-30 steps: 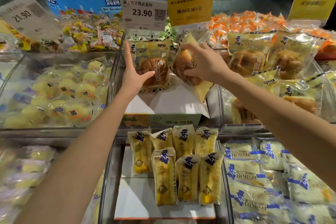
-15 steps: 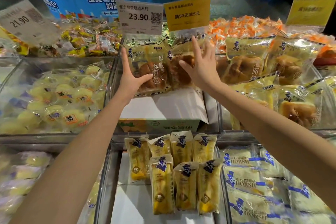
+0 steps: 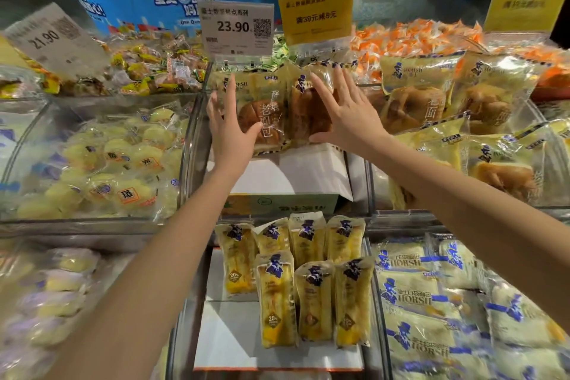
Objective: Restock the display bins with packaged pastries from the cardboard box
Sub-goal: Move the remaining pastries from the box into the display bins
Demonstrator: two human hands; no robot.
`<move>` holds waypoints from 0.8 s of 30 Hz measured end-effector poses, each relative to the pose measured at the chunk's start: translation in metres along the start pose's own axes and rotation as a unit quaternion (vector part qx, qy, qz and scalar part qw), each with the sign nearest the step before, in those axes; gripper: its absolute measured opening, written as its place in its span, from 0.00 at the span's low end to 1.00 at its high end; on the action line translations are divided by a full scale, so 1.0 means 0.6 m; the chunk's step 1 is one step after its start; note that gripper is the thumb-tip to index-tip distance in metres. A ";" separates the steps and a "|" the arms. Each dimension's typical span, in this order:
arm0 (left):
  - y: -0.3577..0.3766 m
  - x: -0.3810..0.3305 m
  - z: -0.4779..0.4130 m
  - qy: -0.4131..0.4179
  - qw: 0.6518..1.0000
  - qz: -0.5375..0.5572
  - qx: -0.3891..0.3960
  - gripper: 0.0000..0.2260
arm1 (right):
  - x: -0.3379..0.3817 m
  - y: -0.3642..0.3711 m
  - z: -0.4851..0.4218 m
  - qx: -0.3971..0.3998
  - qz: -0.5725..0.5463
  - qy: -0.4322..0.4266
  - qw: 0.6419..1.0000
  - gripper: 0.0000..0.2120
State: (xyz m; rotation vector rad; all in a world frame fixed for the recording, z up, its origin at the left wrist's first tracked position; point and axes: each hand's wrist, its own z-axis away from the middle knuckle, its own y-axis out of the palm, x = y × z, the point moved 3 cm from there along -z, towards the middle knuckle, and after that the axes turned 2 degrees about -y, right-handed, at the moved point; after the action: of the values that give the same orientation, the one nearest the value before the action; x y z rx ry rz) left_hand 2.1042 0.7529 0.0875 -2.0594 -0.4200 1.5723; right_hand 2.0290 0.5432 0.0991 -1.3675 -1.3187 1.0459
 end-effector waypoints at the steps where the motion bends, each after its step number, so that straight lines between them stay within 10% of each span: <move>1: 0.005 -0.003 0.009 0.011 1.000 -0.013 0.004 0.43 | -0.002 -0.006 0.000 0.014 -0.016 -0.004 1.000 0.53; 10: 0.015 -0.029 0.022 -0.057 0.990 -0.060 0.111 0.46 | -0.057 -0.036 0.054 -0.007 -0.208 -0.012 0.978 0.40; 17: 0.008 -0.065 0.060 0.114 0.986 -0.121 0.000 0.29 | -0.045 -0.054 0.084 -0.030 -0.191 0.011 0.981 0.37; 24: 0.062 -0.078 0.044 0.207 0.905 -0.344 0.141 0.40 | -0.034 -0.025 0.056 -0.010 -0.070 -0.069 0.995 0.40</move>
State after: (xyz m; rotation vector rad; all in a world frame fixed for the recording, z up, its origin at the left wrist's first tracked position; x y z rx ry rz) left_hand 2.0634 0.7029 0.0988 -1.6837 -0.6257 0.7060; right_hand 1.9918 0.5249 0.1062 -1.2165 -1.5061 1.0489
